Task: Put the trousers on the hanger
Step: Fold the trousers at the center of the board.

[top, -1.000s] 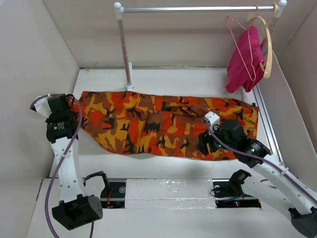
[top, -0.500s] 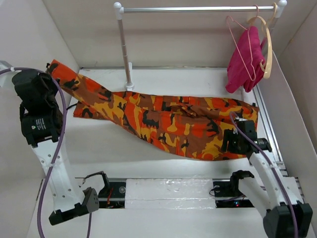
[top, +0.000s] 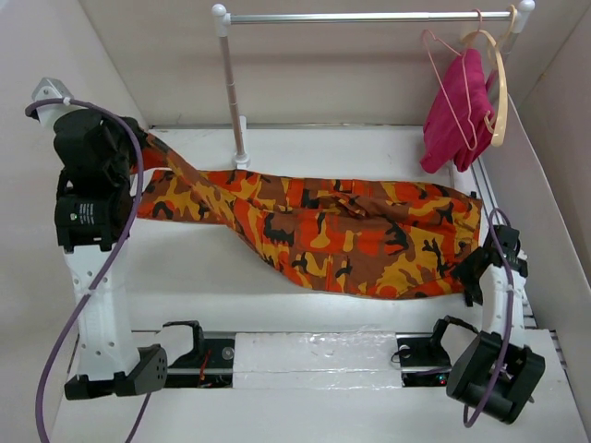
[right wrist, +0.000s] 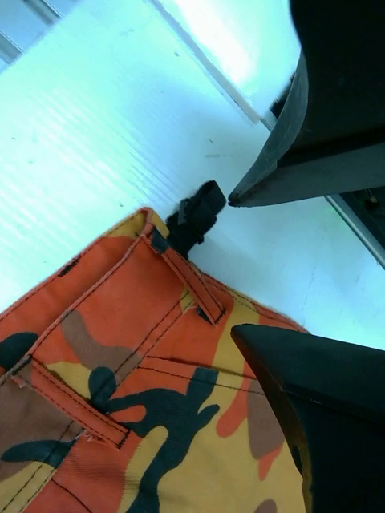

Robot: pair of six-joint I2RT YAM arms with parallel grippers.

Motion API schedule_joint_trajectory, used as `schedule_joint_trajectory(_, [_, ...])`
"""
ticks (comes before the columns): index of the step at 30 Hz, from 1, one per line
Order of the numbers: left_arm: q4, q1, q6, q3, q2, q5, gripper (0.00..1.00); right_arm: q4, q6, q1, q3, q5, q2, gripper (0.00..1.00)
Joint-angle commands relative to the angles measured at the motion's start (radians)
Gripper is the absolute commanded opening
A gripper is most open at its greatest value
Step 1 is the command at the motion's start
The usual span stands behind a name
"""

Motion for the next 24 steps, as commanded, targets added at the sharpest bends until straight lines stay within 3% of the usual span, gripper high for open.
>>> schedule_joint_trajectory(1, [0.050,-0.001,0.068,0.021,0.019,-0.092,0.00,-0.034,0.111,-0.004,0.018,0.071,0.000,0.65])
schedule_joint_trajectory(13, [0.071,-0.001,0.062,0.015,0.076,-0.124,0.00,0.014,0.166,-0.004,0.041,0.074,0.227,0.66])
schedule_joint_trajectory(14, [0.074,-0.001,0.065,0.010,0.076,-0.138,0.00,0.043,0.162,-0.004,0.042,0.072,0.236,0.61])
schedule_joint_trajectory(15, [0.083,-0.001,0.072,-0.003,0.077,-0.164,0.00,0.067,0.134,-0.013,0.055,0.060,0.256,0.49])
schedule_joint_trajectory(16, [0.090,-0.001,0.075,-0.008,0.077,-0.164,0.00,0.068,0.122,-0.013,0.055,0.051,0.264,0.49])
schedule_joint_trajectory(17, [0.093,-0.001,0.080,-0.017,0.076,-0.191,0.00,0.092,0.110,-0.013,0.067,0.045,0.275,0.33])
schedule_joint_trajectory(19, [0.113,0.008,0.091,-0.036,0.074,-0.214,0.00,0.112,0.055,-0.013,0.081,0.031,0.301,0.16])
schedule_joint_trajectory(20, [0.119,0.008,0.098,-0.042,0.076,-0.233,0.00,0.106,0.027,-0.025,0.107,0.033,0.305,0.03])
schedule_joint_trajectory(24, [0.119,0.037,0.117,-0.024,0.076,-0.254,0.00,0.029,-0.157,-0.044,0.240,0.121,0.282,0.00])
